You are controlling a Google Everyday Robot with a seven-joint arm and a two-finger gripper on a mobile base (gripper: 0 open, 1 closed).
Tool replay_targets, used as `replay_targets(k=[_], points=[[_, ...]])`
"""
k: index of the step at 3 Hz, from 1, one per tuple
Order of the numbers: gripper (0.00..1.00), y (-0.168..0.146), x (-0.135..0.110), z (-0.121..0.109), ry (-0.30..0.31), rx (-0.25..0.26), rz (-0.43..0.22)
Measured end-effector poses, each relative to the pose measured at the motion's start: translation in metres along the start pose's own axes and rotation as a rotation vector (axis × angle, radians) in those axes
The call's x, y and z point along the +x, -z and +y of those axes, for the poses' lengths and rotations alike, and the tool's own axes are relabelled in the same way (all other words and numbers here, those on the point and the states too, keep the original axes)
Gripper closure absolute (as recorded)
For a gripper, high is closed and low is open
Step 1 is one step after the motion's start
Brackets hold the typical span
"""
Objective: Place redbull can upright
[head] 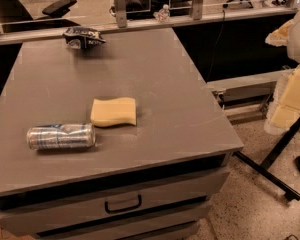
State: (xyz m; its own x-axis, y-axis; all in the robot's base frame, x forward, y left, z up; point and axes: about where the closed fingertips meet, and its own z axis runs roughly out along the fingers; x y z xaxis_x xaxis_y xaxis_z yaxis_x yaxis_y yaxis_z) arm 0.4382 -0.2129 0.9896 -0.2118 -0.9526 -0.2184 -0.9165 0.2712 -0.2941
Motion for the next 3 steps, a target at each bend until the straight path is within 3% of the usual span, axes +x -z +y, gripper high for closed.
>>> replay_targets(k=[1,2,3], points=[[0.00,0.000,0.000,0.000,0.000,0.000,0.000],[0.00,-0.004,-0.027,0.004,0.027,0.000,-0.019],[0.00,-0.030,-0.097,0.016,0.070,-0.015,-0.076]])
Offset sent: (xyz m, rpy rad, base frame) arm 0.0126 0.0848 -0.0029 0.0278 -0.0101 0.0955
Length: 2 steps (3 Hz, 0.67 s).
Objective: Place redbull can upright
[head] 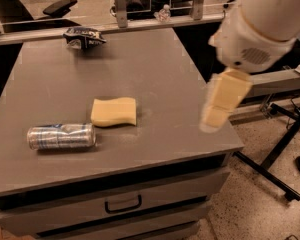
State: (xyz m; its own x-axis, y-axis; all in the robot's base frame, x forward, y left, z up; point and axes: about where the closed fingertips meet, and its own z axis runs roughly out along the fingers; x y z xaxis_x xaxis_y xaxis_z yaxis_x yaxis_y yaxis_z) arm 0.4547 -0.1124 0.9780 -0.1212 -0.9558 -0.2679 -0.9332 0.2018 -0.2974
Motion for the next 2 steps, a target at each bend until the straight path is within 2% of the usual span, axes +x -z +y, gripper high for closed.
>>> replay_targets(k=[1,2], points=[[0.00,-0.0236,-0.0415,0.0077,0.031,-0.020,-0.032],[0.00,-0.0249,-0.0469,0.0088,0.035,-0.021,-0.037]])
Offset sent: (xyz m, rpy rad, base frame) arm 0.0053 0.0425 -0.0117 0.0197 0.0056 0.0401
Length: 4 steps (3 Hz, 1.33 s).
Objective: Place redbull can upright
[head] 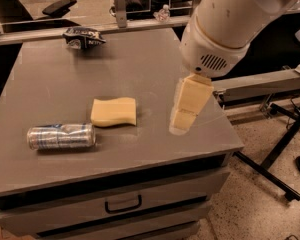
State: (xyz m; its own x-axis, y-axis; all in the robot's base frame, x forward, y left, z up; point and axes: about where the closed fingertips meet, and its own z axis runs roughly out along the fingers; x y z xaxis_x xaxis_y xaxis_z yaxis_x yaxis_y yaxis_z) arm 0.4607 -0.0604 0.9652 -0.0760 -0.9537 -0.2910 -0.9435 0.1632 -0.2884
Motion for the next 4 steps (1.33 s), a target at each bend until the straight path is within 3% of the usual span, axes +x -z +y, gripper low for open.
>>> replay_targets(k=[1,3,4], points=[[0.00,-0.002,-0.021,0.002,-0.001,-0.008,-0.028],[0.00,-0.038,-0.112,0.019,0.067,-0.085,-0.095],[0.00,-0.079,-0.166,0.042,0.120,-0.143,-0.103]])
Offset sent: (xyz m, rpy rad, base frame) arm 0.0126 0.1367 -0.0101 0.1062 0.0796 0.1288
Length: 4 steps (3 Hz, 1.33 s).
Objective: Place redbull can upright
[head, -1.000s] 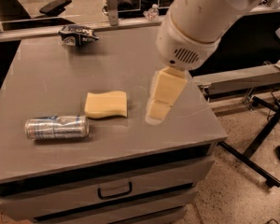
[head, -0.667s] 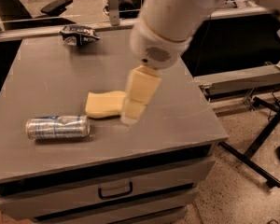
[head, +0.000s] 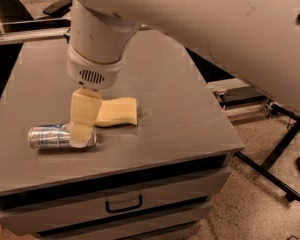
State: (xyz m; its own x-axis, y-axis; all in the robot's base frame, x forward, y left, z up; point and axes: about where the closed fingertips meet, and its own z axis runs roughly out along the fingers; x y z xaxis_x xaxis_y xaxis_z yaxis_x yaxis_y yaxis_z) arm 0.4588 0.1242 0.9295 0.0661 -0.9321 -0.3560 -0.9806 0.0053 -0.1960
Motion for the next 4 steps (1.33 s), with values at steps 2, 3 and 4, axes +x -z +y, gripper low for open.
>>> replay_targets(k=[2,3,4], points=[[0.00,-0.074,-0.053,0.019,0.049,-0.057,0.089],[0.00,-0.094,-0.060,0.020,0.050,-0.061,0.132],[0.15,-0.106,-0.063,0.022,0.050,-0.071,0.158]])
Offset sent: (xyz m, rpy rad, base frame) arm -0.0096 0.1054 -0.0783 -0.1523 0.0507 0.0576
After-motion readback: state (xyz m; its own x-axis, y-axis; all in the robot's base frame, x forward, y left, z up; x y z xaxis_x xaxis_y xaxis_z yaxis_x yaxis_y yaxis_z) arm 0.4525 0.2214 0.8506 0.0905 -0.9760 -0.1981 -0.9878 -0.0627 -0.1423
